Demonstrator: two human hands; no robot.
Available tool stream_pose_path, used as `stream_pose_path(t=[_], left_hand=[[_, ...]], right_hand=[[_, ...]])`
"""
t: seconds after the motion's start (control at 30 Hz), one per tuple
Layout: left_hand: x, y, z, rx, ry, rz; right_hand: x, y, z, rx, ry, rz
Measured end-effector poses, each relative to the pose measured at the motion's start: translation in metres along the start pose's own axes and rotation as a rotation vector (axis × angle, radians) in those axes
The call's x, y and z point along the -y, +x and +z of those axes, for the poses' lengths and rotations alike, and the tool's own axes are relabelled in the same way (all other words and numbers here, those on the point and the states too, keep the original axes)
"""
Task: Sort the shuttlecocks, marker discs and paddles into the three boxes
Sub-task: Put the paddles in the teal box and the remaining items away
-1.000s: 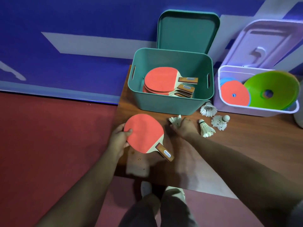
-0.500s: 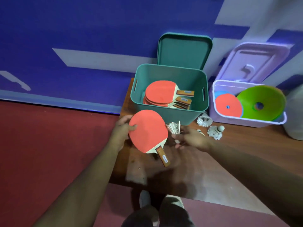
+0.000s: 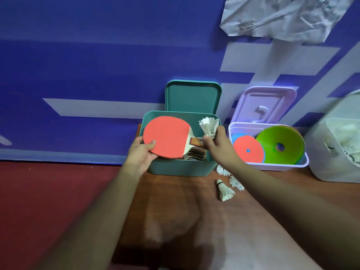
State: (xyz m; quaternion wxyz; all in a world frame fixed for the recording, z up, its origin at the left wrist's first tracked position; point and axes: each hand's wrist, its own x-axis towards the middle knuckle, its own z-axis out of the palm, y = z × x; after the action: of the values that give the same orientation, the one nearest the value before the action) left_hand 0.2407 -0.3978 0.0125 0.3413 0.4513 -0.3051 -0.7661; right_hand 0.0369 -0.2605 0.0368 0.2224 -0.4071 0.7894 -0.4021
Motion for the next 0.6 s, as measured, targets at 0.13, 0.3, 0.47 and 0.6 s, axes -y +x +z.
stream_pose_path(t=[0.13, 0.3, 0.47, 0.6], left_hand=[[0.020, 0.039, 0.009, -0.109, 0.190, -0.006], [0.028, 0.086, 0.002, -0.229, 1.154, 0.211], [0.022, 0.095, 0.010, -0.258, 1.409, 0.143], [0.029, 0.087, 0.004, -0.106, 1.415, 0.056]], right_hand=[[-0.016, 0.027, 0.017, 0.001, -0.019, 0.055], [-0.038, 0.056, 0.036, 0.067, -0.056, 0.093], [-0.043, 0.072, 0.044, 0.139, -0.052, 0.134], [-0.038, 0.073, 0.038, 0.118, -0.064, 0.119]])
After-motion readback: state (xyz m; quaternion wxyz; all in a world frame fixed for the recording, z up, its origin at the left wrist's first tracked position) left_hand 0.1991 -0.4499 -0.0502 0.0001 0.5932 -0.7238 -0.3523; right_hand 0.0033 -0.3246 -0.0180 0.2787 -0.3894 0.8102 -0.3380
